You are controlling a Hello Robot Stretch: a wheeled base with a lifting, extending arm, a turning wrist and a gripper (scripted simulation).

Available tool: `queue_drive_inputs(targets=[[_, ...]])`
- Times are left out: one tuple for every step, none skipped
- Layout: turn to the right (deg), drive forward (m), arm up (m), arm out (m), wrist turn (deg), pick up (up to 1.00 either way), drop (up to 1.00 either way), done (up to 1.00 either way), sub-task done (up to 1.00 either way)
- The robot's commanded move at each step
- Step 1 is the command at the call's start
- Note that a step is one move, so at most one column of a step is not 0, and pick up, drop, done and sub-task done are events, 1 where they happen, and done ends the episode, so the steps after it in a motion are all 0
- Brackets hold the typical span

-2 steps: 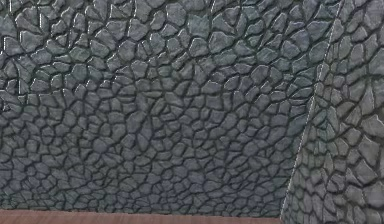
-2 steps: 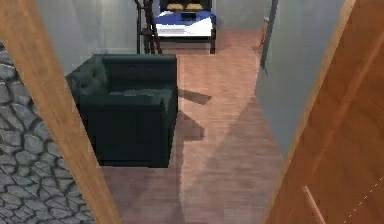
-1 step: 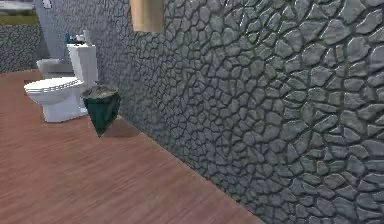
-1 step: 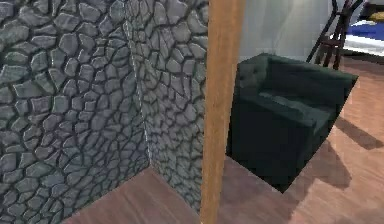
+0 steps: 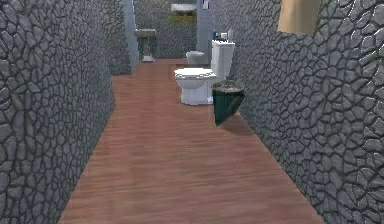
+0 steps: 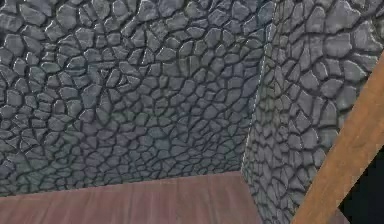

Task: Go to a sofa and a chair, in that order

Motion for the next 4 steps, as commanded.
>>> queue_drive_inputs(targets=[[0.0,0.40,0.00,0.00,0.0,0.00,0.00,0.00,0.00],[-15.0,0.00,0.00,0.00,0.0,0.00,0.00,0.00,0.00],[0.0,1.00,0.00,0.00,0.0,0.00,0.00,0.00,0.00],[-3.0,0.00,0.00,0.00,0.0,0.00,0.00,0.00,0.00]])
